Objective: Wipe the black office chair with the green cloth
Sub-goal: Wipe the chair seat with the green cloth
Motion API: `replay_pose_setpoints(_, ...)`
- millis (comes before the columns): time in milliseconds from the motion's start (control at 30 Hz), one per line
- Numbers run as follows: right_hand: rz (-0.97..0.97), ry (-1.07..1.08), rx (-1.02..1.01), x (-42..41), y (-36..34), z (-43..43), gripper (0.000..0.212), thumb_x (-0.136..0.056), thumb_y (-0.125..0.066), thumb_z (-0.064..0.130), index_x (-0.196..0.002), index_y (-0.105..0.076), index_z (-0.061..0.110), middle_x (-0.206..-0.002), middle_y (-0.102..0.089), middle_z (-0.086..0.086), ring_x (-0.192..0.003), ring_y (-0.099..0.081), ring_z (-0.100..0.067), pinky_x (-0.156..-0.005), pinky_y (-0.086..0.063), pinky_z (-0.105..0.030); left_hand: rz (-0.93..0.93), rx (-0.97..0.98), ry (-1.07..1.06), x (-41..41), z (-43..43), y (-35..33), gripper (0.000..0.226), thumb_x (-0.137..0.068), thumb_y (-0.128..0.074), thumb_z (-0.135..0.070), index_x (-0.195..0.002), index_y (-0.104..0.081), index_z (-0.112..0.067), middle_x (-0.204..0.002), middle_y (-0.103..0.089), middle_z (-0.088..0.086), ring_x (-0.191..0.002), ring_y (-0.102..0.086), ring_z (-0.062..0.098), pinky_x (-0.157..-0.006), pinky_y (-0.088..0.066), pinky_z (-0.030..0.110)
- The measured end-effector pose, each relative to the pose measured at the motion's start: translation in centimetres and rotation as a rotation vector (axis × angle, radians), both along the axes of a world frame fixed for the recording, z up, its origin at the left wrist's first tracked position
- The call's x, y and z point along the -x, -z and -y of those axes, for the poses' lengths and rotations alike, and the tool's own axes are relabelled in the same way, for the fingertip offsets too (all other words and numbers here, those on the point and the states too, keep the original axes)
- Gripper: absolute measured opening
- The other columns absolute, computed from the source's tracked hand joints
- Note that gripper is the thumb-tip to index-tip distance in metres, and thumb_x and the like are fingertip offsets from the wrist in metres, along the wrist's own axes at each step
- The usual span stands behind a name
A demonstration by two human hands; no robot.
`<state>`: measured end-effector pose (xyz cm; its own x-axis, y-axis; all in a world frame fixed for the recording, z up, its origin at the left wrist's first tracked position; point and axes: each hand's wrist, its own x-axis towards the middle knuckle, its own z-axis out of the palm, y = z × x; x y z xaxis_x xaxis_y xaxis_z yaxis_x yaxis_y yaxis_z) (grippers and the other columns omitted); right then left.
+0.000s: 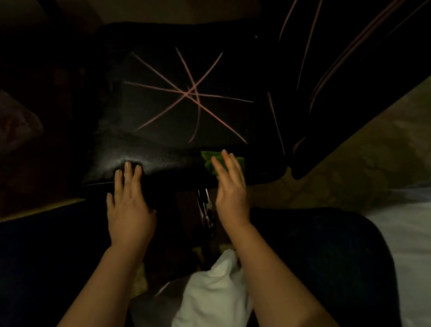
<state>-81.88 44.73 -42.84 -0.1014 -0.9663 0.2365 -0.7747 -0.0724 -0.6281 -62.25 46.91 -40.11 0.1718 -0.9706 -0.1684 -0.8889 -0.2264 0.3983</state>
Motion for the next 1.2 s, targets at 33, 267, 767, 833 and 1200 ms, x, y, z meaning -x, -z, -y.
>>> replay_pose_setpoints(33, -0.013, 0.001, -0.006, 0.6, 0.0, 0.0, 0.054, -0.089, -0.053, -0.01, -0.137, -0.053, 0.014, -0.153, -0.036, -0.004, -0.143, -0.022, -0.014, -0.116, -0.011, -0.018, -0.002, 0.0, 0.0, 0.0, -0.1, 0.0, 0.09, -0.086, -0.065, -0.009, -0.156, -0.01, -0.021, -0.164, 0.007, -0.004, -0.15, 0.012, 0.016, -0.121, -0.008, 0.049)
replay_pose_setpoints(267, -0.049, 0.12, -0.006, 4.9, 0.2, 0.5, 0.049, -0.094, -0.048, -0.004, -0.139, -0.05, 0.015, -0.155, -0.032, -0.004, -0.145, -0.026, -0.023, -0.115, -0.028, -0.035, 0.017, -0.001, 0.025, 0.1, -0.2, 0.2, 0.09, -0.087, -0.066, -0.016, -0.156, -0.009, -0.022, -0.164, 0.005, -0.004, -0.149, 0.011, 0.015, -0.121, -0.007, 0.048)
replay_pose_setpoints(767, 0.081, 0.388, 0.035, 4.9, -0.3, 0.9, 0.04, -0.096, -0.048, -0.001, -0.134, -0.055, 0.009, -0.151, -0.038, -0.007, -0.143, -0.029, -0.027, -0.111, -0.038, -0.044, -0.05, 0.015, -0.023, 0.6, 0.2, 0.3, 0.09, -0.084, -0.068, -0.006, -0.155, -0.014, -0.015, -0.165, 0.001, 0.002, -0.151, 0.007, 0.02, -0.121, -0.014, 0.05)
replay_pose_setpoints(833, 0.1, 0.363, 0.036, 3.1, -0.3, 0.9, 0.04, -0.095, -0.049, -0.003, -0.133, -0.056, 0.008, -0.15, -0.039, -0.009, -0.143, -0.029, -0.028, -0.112, -0.037, -0.046, -0.061, 0.018, -0.032, 0.7, 0.3, 0.3, 0.09, -0.085, -0.067, -0.006, -0.155, -0.013, -0.014, -0.164, 0.002, 0.002, -0.15, 0.008, 0.021, -0.121, -0.013, 0.049)
replay_pose_setpoints(1200, 0.181, 0.04, 0.057, -7.1, -1.7, 0.7, 0.036, -0.089, -0.053, -0.007, -0.122, -0.065, 0.002, -0.137, -0.055, -0.015, -0.129, -0.048, -0.033, -0.112, -0.034, -0.04, -0.002, 0.014, -0.033, 0.6, 0.6, -0.1, 0.085, -0.086, -0.064, -0.008, -0.155, -0.015, -0.011, -0.164, -0.002, 0.005, -0.151, 0.005, 0.023, -0.119, -0.019, 0.05)
